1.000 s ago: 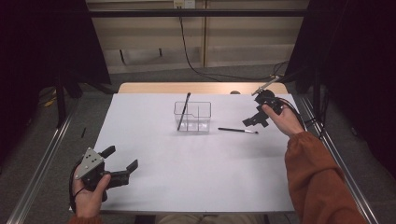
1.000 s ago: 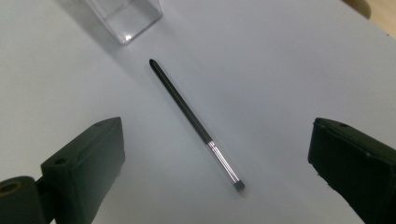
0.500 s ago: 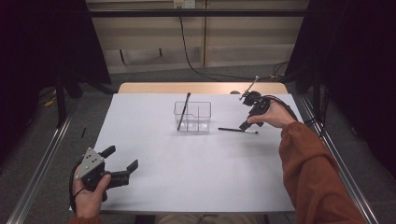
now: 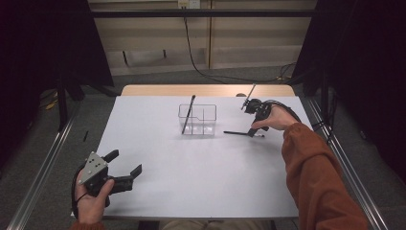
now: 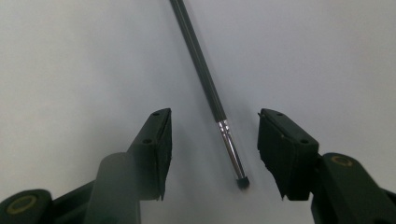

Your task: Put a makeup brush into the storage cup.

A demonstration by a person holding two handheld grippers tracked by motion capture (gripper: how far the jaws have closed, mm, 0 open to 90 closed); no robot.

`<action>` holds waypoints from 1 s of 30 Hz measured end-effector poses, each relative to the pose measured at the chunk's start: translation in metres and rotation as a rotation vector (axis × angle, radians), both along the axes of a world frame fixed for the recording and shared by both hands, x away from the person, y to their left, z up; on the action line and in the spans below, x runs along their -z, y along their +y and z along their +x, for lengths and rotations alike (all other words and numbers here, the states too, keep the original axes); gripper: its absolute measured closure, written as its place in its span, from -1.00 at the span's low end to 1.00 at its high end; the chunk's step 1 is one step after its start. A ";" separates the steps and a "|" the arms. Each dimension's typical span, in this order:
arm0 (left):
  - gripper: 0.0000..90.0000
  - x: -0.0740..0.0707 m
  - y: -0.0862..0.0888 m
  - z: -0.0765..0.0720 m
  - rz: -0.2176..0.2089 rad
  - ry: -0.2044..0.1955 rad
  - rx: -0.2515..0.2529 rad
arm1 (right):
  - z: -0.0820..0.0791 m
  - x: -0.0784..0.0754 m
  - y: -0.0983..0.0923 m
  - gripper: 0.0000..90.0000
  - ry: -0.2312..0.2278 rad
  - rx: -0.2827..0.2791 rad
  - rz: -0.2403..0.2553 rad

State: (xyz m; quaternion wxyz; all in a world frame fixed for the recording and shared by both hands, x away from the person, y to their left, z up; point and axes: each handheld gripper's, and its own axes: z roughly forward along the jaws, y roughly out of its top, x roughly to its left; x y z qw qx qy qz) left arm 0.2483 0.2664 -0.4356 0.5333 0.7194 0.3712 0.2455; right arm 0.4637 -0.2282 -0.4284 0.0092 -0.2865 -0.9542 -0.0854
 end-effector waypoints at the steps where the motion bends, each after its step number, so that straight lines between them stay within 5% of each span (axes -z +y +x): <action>1: -0.94 0.000 0.000 0.000 0.003 0.000 0.002 | 0.000 0.001 0.000 0.04 0.001 -0.003 -0.007; 12: -0.94 0.000 0.001 0.000 0.007 0.000 0.008 | 0.003 0.013 0.003 0.46 0.032 -0.019 -0.039; 24: -0.94 0.000 0.001 0.000 0.012 0.001 0.015 | 0.000 0.023 0.007 0.58 0.022 -0.048 -0.104; 30: -0.94 0.000 0.001 -0.001 0.014 -0.002 0.012 | 0.002 0.024 0.004 0.79 0.022 -0.033 -0.089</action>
